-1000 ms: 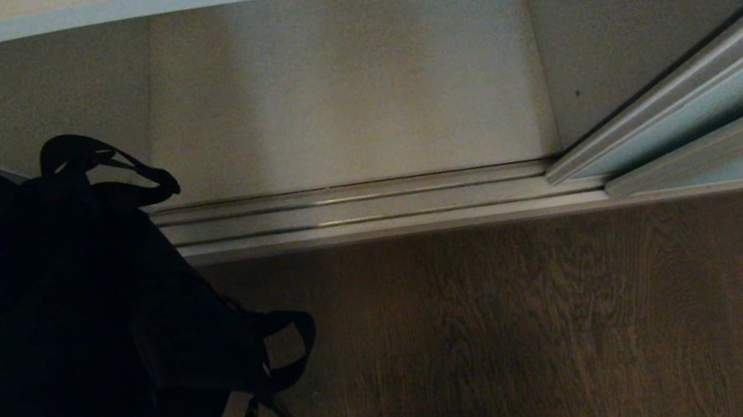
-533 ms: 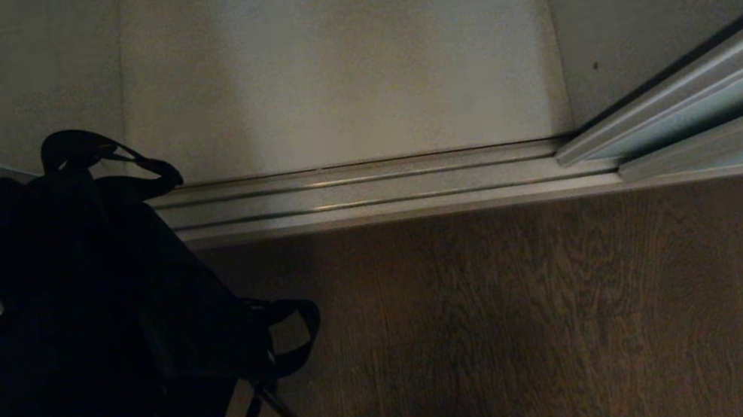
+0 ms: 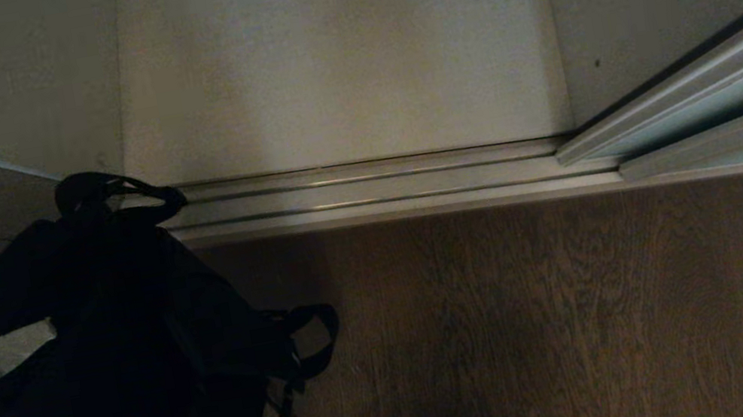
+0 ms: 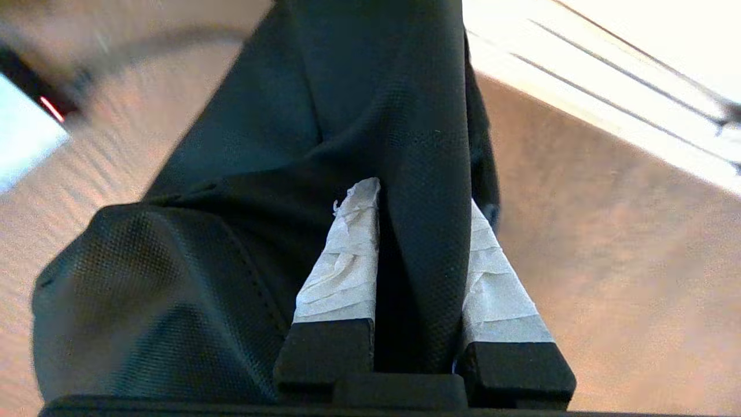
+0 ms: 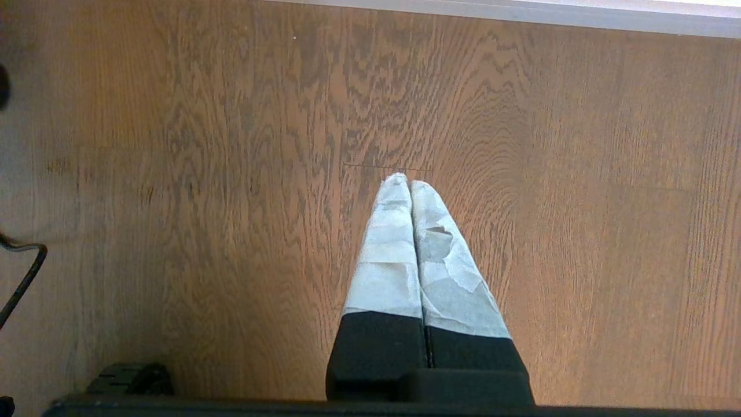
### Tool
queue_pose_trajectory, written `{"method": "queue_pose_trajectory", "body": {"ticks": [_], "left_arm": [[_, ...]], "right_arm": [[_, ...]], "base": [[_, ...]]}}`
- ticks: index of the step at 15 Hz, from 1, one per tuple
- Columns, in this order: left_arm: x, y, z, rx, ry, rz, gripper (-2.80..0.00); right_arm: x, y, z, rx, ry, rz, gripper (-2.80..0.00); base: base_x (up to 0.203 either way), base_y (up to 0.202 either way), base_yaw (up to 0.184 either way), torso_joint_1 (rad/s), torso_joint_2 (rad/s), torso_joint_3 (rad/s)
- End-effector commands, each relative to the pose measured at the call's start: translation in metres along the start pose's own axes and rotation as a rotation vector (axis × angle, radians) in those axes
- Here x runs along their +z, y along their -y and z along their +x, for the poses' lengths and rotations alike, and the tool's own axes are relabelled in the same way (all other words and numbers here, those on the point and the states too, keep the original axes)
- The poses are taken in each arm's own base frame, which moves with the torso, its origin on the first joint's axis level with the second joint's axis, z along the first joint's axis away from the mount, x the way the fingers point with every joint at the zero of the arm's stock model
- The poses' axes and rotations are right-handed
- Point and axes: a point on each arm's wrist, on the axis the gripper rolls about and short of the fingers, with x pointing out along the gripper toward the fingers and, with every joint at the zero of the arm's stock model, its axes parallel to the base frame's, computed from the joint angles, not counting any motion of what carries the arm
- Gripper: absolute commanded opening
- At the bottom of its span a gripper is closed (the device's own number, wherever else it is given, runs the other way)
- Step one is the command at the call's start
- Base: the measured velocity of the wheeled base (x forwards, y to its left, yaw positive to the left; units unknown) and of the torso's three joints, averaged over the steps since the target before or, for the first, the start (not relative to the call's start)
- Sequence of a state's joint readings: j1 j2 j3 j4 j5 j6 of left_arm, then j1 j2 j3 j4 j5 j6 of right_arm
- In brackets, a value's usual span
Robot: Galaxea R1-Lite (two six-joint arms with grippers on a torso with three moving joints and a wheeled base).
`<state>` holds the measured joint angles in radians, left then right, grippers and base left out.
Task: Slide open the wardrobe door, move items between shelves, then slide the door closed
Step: Place the pillow on the lower shelf
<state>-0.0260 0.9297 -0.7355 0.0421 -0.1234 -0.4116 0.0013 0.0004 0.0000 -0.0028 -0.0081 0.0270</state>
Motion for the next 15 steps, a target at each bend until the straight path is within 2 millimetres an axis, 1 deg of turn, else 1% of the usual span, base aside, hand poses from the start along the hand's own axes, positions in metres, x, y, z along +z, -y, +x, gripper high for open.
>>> {"method": "queue_pose_trajectory", "body": {"ticks": [1, 4, 6, 10, 11, 13, 15], "left_arm": [[-0.005, -0.003, 0.016, -0.008, -0.079, -0.124, -2.80], [-0.001, -0.001, 0.027, -0.068, -0.140, -0.252, -2.80], [0.007, 0.002, 0.037, -0.109, -0.178, -0.350, -2.80], [0.014, 0.004, 0.060, -0.110, -0.239, -0.479, -2.80], [0.015, 0.003, 0.069, -0.105, -0.260, -0.508, -2.80], [0.027, 0.006, 0.083, -0.116, -0.265, -0.549, -2.80], [0.038, 0.011, 0.092, -0.141, -0.258, -0.589, -2.80]], "right_arm": [[0.000, 0.000, 0.000, 0.000, 0.004, 0.000, -2.80], [0.000, 0.000, 0.000, 0.001, 0.004, 0.000, -2.80], [0.000, 0.000, 0.000, 0.001, 0.004, 0.001, -2.80], [0.000, 0.000, 0.000, -0.001, 0.004, 0.001, -2.80], [0.000, 0.000, 0.000, 0.001, 0.004, 0.001, -2.80], [0.000, 0.000, 0.000, 0.000, 0.004, 0.001, -2.80], [0.000, 0.000, 0.000, 0.000, 0.004, 0.000, -2.80]], "base": [[0.000, 0.000, 0.000, 0.000, 0.00, 0.000], [0.000, 0.000, 0.000, 0.000, 0.00, 0.000], [0.000, 0.000, 0.000, 0.000, 0.00, 0.000], [0.000, 0.000, 0.000, 0.000, 0.00, 0.000], [0.000, 0.000, 0.000, 0.000, 0.00, 0.000], [0.000, 0.000, 0.000, 0.000, 0.00, 0.000], [0.000, 0.000, 0.000, 0.000, 0.00, 0.000]]}}
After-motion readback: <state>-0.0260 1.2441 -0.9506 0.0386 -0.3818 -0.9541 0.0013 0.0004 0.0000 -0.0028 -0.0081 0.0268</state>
